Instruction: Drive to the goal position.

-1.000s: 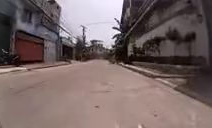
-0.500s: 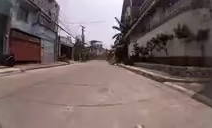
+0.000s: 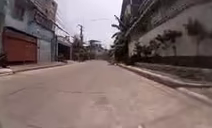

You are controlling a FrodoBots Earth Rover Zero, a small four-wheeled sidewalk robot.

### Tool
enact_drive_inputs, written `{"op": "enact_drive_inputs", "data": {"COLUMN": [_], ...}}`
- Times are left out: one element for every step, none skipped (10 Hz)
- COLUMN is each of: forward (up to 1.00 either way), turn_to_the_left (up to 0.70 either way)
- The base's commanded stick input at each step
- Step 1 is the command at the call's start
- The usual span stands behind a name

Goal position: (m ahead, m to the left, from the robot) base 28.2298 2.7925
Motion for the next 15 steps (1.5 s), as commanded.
{"op": "enact_drive_inputs", "data": {"forward": [1.0, 1.0, 1.0, 1.0, 1.0, 1.0, 1.0, 1.0, 1.0, 1.0, 1.0, 1.0, 1.0, 1.0, 1.0], "turn_to_the_left": [0.03, 0.03, 0.03, 0.03, 0.03, 0.03, 0.03, 0.03, 0.03, 0.03, 0.03, 0.03, 0.03, 0.03, 0.03]}}
